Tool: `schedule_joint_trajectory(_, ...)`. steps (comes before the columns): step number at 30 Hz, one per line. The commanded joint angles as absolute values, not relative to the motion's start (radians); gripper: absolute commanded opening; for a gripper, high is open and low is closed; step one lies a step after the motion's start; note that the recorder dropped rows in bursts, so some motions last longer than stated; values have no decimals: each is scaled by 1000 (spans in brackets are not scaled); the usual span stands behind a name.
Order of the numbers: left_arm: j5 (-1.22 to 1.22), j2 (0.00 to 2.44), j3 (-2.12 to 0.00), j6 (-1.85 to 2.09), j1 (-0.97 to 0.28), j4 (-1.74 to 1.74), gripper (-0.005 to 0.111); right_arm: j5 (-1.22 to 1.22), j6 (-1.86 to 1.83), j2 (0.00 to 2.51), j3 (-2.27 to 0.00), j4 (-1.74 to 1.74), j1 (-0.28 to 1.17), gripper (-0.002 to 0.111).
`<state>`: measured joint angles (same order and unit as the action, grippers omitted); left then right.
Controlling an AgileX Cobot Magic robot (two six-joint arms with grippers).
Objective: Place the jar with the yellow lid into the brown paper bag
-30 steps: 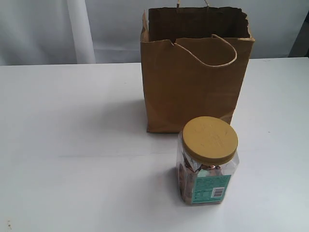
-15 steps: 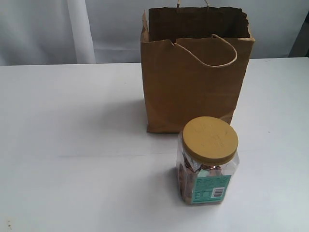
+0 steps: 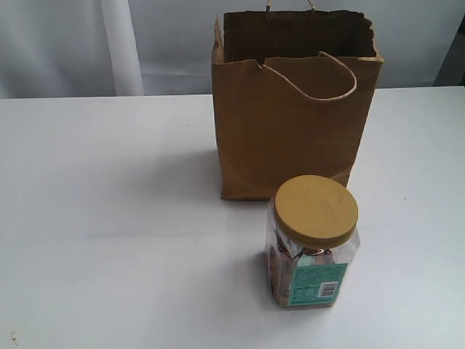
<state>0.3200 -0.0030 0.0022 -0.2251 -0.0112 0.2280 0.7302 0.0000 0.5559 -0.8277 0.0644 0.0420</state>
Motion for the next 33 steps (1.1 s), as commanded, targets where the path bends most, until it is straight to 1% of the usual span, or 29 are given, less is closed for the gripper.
schedule_joint_trajectory(1,311,0,0,-229,-16,224,1,875,-25,686,-985,114,36,0)
schedule_joint_trajectory(6,311,0,0,-229,-16,224,1,1056,-45,824,-1037,148,38,0)
schedule_joint_trajectory(8,311,0,0,-229,-16,224,1,1088,-45,883,-1037,148,47,0)
schedule_joint_trajectory(11,311,0,0,-229,-16,224,1,1065,-45,975,-1037,144,83,0)
schedule_joint_trajectory(14,311,0,0,-229,-16,224,1,1109,-20,1077,-1062,142,134,0)
schedule_joint_trajectory(23,311,0,0,-229,-16,224,1,1160,143,1323,-1257,90,291,0)
schedule_joint_trajectory(27,311,0,0,-229,-16,224,1,1213,264,1416,-1323,19,338,0)
schedule_joint_trajectory(33,311,0,0,-229,-16,224,1,1221,281,1482,-1340,-22,363,0)
